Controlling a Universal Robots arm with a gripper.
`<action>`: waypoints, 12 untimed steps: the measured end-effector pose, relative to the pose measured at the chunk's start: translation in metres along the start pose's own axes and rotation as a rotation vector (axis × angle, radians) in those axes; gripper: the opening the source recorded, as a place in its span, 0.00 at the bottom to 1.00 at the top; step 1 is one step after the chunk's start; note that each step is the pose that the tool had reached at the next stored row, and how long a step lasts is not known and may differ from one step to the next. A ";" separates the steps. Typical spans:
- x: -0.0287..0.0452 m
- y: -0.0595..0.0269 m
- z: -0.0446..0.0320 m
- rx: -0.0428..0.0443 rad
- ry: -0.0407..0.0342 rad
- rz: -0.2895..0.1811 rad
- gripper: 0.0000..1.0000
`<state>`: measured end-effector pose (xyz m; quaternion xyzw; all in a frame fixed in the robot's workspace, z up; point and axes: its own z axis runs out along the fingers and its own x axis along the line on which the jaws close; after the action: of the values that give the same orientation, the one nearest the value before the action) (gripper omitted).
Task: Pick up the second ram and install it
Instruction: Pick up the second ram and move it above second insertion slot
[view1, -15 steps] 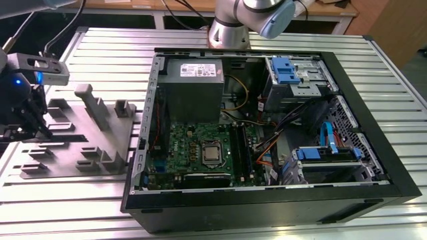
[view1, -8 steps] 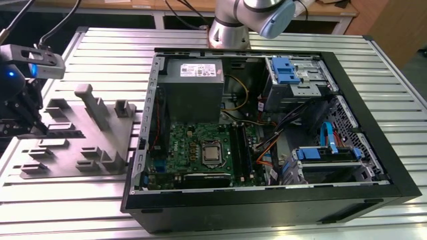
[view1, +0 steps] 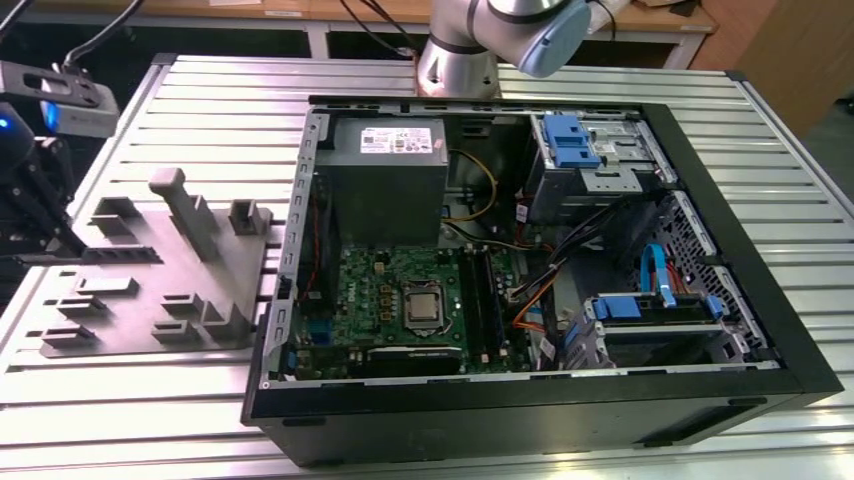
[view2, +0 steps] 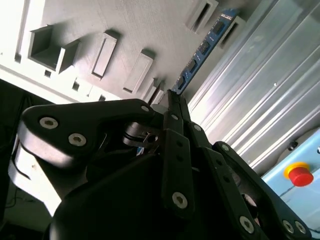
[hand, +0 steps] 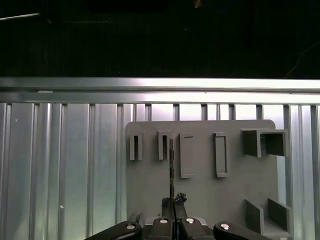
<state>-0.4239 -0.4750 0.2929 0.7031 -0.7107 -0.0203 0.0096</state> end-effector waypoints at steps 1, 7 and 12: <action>-0.0002 0.0001 -0.0029 0.0001 0.0000 0.000 0.12; -0.0016 0.0008 -0.0199 0.0016 0.0000 0.000 0.12; -0.0028 0.0016 -0.0377 0.0030 0.0000 0.000 0.12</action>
<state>-0.4239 -0.4728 0.3307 0.7031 -0.7108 -0.0192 0.0086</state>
